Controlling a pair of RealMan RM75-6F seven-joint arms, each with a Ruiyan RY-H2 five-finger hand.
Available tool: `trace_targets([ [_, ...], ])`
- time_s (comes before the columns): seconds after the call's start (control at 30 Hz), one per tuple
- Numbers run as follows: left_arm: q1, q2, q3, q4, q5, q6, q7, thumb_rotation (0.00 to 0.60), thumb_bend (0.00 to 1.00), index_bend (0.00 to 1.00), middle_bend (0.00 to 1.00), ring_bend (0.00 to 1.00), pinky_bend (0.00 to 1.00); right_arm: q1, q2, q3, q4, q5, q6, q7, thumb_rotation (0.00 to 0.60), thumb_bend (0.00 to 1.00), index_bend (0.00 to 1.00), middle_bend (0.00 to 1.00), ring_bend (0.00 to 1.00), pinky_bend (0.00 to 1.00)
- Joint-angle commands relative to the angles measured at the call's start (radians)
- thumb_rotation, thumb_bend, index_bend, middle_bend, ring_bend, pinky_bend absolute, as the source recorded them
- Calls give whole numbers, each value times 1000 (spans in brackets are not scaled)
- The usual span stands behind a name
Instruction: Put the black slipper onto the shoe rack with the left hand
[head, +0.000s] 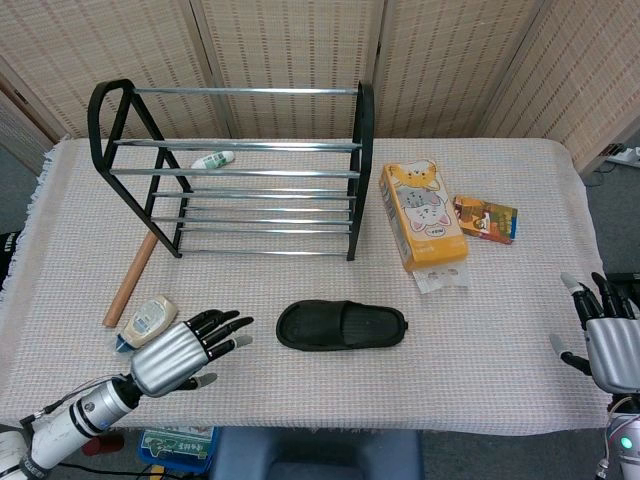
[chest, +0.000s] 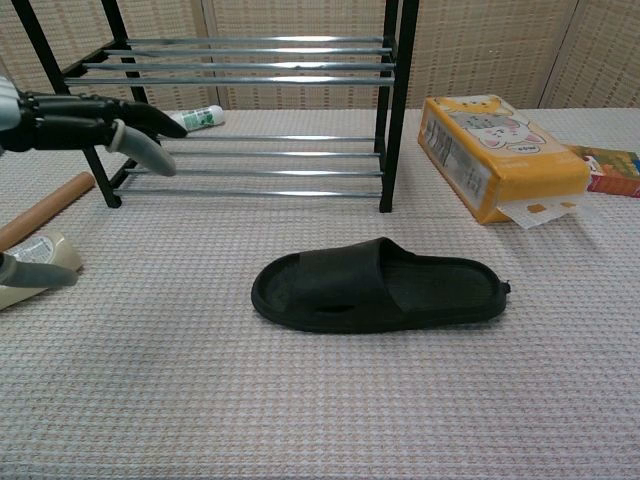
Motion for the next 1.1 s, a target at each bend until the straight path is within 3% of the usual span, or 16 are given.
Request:
trace_targets([
  [0.03,-48,-37,5,-17,-13,-80,32,600,229,199,114,135,257,1,0,0,1,2,-3,1,600,260,67,194,92,107],
  [0.33,-123,-143,-5,-27,-99,-240,142,600,230,159,114,135,256,-1,-6,-3,12,15,-13,9,600,260,67,194,92,106],
  [0.63,-174,-255,-22,-8,-180,-333,253,600,230,151,113,123,256,3,-10,-1,25,21,-24,17,600,261,67,194,92,106],
  [1.1,-244,-314,-49,10,-365,-462,304,600,230,136,113,117,256,-5,-14,-1,35,28,-15,29,600,261,67,194,92,106],
])
